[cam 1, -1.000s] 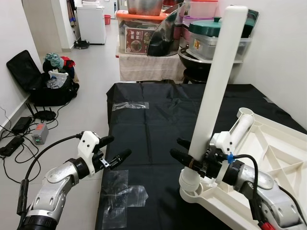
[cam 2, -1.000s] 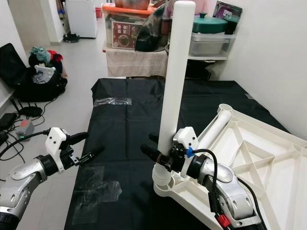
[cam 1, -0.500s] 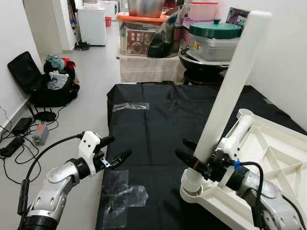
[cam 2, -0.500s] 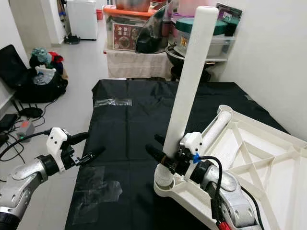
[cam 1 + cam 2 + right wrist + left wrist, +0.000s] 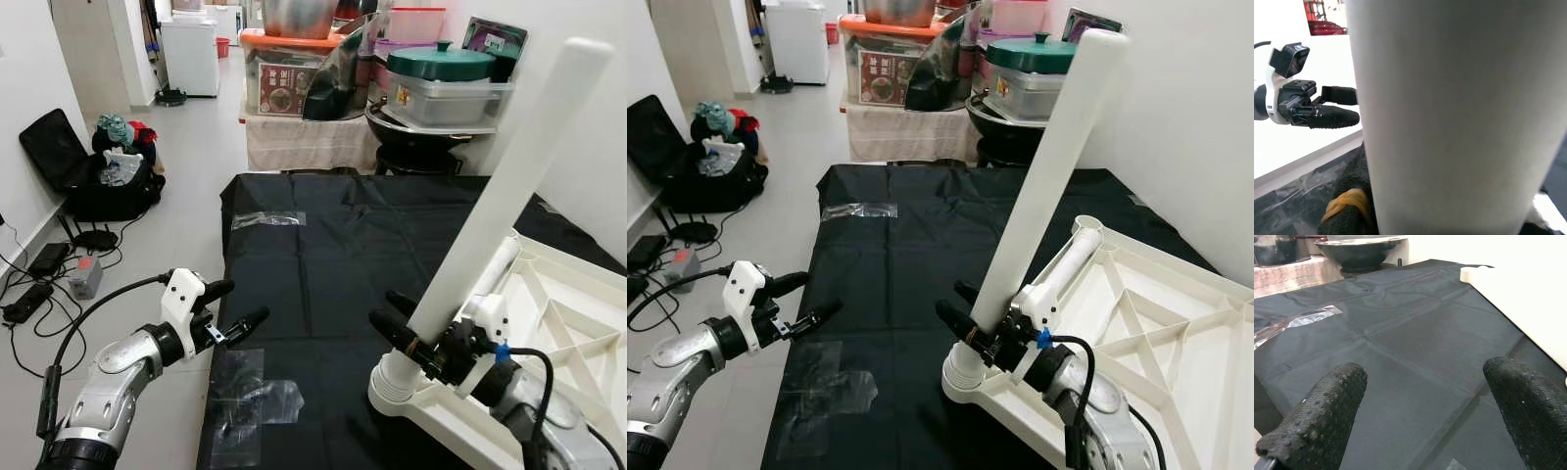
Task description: Building children table
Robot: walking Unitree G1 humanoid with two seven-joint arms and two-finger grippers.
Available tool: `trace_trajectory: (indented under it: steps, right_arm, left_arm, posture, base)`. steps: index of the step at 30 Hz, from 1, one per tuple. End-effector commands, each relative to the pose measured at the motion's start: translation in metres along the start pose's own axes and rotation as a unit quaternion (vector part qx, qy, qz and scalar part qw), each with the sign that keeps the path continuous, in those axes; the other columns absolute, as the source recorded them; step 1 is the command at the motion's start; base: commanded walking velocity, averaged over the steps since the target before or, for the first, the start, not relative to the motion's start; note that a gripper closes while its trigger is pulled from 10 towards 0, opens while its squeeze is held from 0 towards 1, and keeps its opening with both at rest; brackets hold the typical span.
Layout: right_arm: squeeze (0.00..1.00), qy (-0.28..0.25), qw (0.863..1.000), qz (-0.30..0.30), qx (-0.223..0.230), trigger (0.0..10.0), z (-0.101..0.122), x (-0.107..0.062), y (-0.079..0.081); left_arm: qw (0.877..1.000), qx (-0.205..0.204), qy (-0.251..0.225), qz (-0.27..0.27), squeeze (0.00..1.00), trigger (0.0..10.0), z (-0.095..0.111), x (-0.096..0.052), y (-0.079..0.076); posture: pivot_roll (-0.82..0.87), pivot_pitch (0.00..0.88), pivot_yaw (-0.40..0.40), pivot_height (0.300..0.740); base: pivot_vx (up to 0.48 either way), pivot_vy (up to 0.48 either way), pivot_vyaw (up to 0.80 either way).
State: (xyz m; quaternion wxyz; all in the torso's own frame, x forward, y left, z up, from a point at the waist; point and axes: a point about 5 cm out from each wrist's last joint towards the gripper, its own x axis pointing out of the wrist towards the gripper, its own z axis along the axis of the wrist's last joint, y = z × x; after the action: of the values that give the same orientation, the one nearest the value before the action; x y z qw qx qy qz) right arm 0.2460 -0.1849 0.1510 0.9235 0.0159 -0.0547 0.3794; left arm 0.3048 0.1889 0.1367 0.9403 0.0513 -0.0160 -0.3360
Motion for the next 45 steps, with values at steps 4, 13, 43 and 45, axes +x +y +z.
trace_trajectory:
  steps: [4,13,43,45]
  right_arm:
    - [0.0,0.04,0.999,-0.006,0.034,0.0,-0.023,-0.005,0.006]
    - [0.0,0.093,0.996,0.002,0.005,0.0,-0.031,0.006,0.008]
    - [0.0,0.189,0.807,-0.559,0.004,0.0,-0.052,-0.02,-0.041]
    - [0.0,0.188,0.801,-0.568,0.003,0.0,-0.052,-0.019,-0.041]
  left_arm:
    - [1.0,0.008,0.007,-0.009,0.0,10.0,0.0,0.005,-0.001]
    - [1.0,0.011,0.01,-0.011,0.0,10.0,0.0,0.005,0.0]
    - [0.999,0.009,0.02,0.026,0.0,10.0,-0.01,0.006,-0.001]
    - [0.999,0.009,0.02,0.027,0.0,10.0,-0.011,0.005,-0.001]
  posture:
    - [0.06,0.0,-0.037,0.74]
    - [0.06,0.0,-0.047,0.74]
    - [0.06,0.0,-0.073,0.74]
    - [0.06,0.0,-0.073,0.74]
  base:
    - [0.0,0.0,0.0]
    - [0.0,0.0,0.0]
    - [0.0,0.0,0.0]
    - [0.0,0.0,0.0]
